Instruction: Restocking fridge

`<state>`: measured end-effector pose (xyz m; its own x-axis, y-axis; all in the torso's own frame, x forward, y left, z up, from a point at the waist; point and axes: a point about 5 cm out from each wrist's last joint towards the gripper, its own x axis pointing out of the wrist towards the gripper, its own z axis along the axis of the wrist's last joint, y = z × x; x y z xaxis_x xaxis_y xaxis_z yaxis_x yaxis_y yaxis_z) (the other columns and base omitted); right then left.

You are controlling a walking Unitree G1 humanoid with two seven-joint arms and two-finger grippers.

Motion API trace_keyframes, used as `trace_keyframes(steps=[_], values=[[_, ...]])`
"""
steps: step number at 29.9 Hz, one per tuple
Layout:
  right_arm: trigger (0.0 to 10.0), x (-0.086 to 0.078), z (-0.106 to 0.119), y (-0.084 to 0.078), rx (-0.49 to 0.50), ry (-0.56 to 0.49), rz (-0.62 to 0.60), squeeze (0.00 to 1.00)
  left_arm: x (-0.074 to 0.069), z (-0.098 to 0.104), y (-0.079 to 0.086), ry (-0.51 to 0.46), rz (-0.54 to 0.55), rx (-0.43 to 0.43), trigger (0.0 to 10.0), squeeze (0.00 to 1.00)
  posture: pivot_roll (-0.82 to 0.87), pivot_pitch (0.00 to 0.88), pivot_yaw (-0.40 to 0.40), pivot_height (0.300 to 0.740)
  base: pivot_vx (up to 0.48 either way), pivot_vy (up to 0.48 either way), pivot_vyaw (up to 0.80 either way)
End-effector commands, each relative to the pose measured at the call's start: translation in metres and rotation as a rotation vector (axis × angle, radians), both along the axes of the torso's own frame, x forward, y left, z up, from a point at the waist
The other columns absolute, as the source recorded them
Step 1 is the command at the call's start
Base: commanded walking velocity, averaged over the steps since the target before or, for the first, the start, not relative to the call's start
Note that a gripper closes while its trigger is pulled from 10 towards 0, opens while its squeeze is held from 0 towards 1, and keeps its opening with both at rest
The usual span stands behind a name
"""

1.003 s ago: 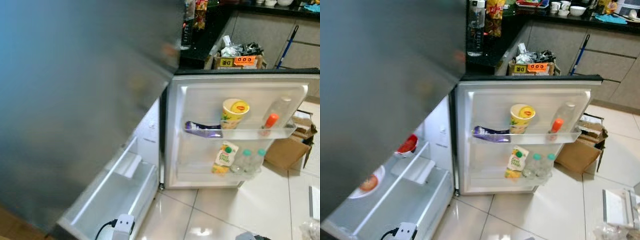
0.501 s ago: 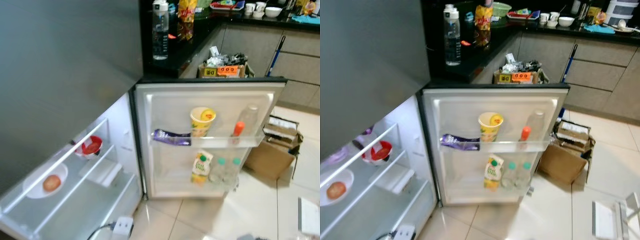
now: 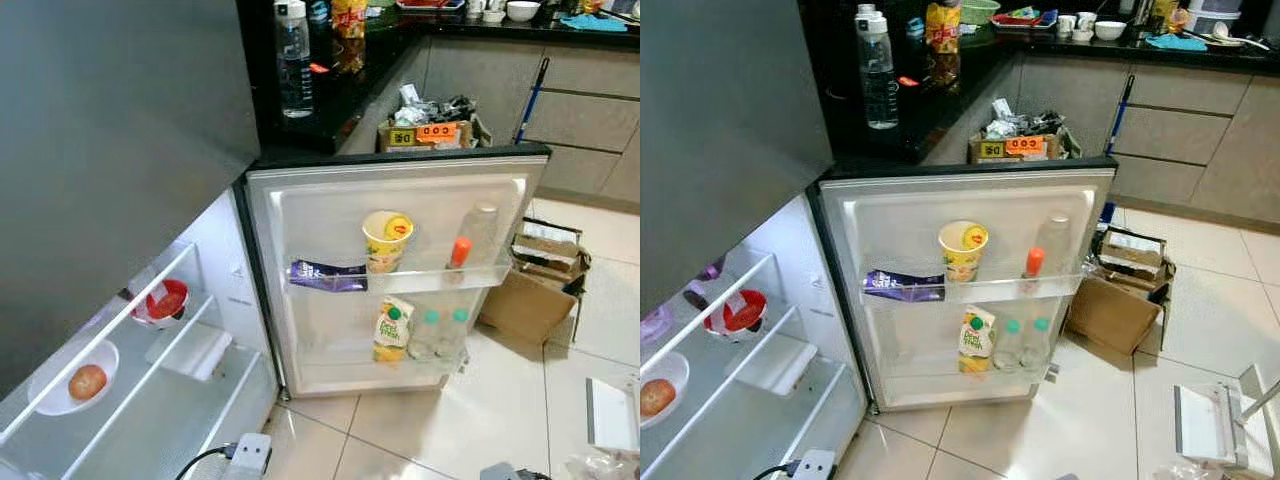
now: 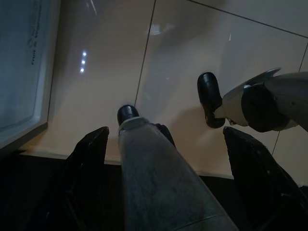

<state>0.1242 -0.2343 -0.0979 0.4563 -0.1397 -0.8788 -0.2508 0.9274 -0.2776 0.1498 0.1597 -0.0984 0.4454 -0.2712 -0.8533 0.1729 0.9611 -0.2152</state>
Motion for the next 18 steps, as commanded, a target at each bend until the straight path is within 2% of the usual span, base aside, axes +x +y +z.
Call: trace_keyframes(steps=[1,5,18], values=[[10.0,0.0011,0.0003,0.001,0.003,-0.006,0.007,0.0,-0.0017,-0.0005,0.0053,0.011,-0.008,0.018,10.0,0.0,-0.12,0.0,0.01,0.74,0.0,0.0,0.0],[10.0,0.0026,0.0012,-0.001,-0.009,-0.008,0.015,0.0,-0.0034,-0.001,0.0038,0.019,-0.04,0.018,10.0,0.0,-0.12,0.0,0.011,0.74,0.354,0.0,0.0],[10.0,0.0007,0.0002,0.0004,-0.004,-0.003,0.012,0.0,-0.0047,-0.0015,0.0036,0.021,-0.038,0.015,10.0,0.0,-0.12,0.0,0.012,0.74,0.396,0.0,0.0]])
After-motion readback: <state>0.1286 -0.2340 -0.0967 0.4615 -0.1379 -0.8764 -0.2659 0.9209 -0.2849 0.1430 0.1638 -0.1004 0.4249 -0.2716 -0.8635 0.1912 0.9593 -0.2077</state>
